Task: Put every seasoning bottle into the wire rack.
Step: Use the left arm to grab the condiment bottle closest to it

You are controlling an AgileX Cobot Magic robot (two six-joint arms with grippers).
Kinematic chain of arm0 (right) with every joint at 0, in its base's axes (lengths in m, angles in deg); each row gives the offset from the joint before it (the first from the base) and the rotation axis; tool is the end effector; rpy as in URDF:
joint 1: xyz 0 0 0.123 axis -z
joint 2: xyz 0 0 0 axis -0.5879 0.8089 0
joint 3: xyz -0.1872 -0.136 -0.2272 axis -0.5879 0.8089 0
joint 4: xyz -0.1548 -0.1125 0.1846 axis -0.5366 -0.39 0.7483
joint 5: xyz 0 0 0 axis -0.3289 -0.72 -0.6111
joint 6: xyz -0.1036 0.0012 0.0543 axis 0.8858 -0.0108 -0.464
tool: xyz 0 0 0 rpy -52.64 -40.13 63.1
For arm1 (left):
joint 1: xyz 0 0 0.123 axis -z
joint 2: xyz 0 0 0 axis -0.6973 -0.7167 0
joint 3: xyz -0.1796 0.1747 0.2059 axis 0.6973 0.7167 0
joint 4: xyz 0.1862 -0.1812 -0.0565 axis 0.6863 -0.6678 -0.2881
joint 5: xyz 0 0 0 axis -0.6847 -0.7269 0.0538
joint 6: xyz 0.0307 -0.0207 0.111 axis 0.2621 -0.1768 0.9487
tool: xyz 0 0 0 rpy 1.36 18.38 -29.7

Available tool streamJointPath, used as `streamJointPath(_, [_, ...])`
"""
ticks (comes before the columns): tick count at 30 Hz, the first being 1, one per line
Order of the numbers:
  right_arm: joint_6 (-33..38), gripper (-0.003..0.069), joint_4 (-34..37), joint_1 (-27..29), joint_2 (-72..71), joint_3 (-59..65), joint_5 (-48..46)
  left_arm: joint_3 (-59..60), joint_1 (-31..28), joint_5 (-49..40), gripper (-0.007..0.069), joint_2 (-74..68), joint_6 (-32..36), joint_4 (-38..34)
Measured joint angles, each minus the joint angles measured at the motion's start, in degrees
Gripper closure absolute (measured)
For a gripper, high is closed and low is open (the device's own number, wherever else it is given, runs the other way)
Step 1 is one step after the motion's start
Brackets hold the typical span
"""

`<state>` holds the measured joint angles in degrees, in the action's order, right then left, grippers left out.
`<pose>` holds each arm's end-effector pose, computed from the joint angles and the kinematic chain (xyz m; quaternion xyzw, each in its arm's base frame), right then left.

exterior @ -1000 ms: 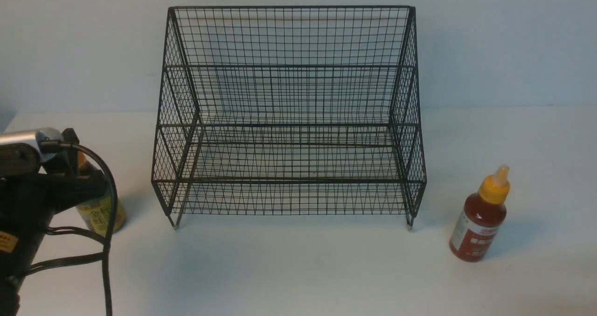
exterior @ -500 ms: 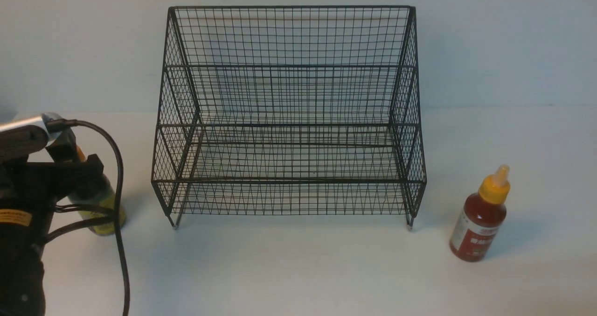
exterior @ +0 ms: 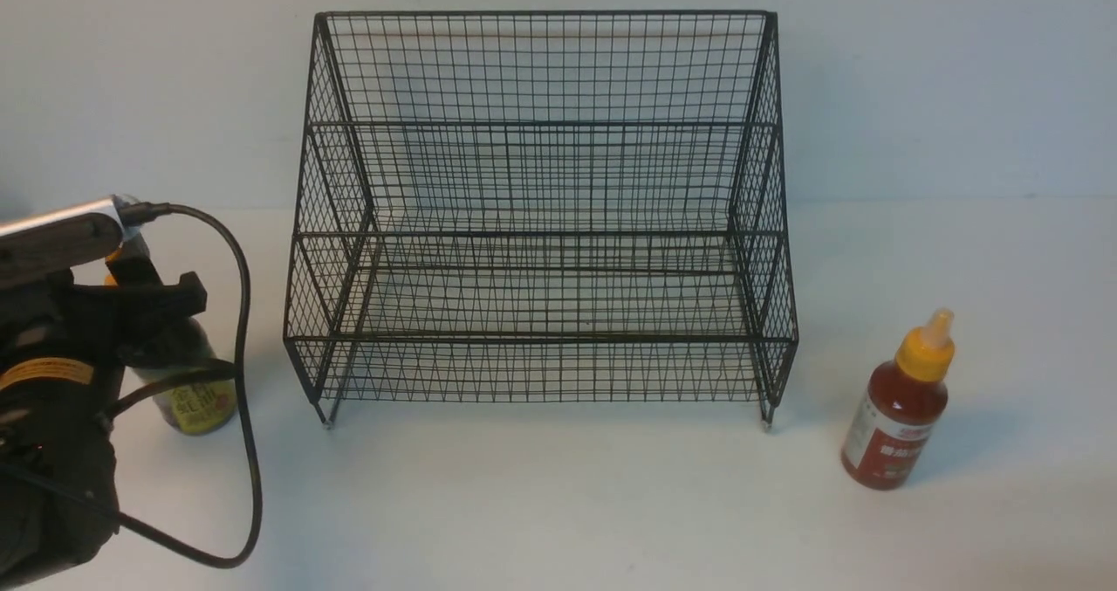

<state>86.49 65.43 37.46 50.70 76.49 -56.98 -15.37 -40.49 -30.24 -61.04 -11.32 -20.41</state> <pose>0.0518 -0.0026 0.1637 0.0056 0.8065 -0.0176 0.5909 0.3112 0.0197 0.2044 -0.1579 0.7260 0.0474 0.6677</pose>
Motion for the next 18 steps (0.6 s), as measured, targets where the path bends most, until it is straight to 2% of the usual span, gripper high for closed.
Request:
streamJointPath(5, [0.00,0.0673,0.00,0.00,0.00,0.00,0.00,-0.24,-0.13,-0.81,0.0508,0.02,0.16,4.61])
streamJointPath(12, [0.00,0.0673,0.00,0.00,0.00,0.00,0.00,-0.10,-0.17,-7.87,0.0501,4.53,0.12,7.26])
streamJointPath(15, [0.00,0.0673,0.00,0.00,0.00,0.00,0.00,0.40,-0.17,-16.63,0.0501,10.55,0.12,9.61])
streamJointPath(18, [0.00,0.0673,0.00,0.00,0.00,0.00,0.00,0.44,-0.17,-21.30,0.0501,16.02,0.79,10.55])
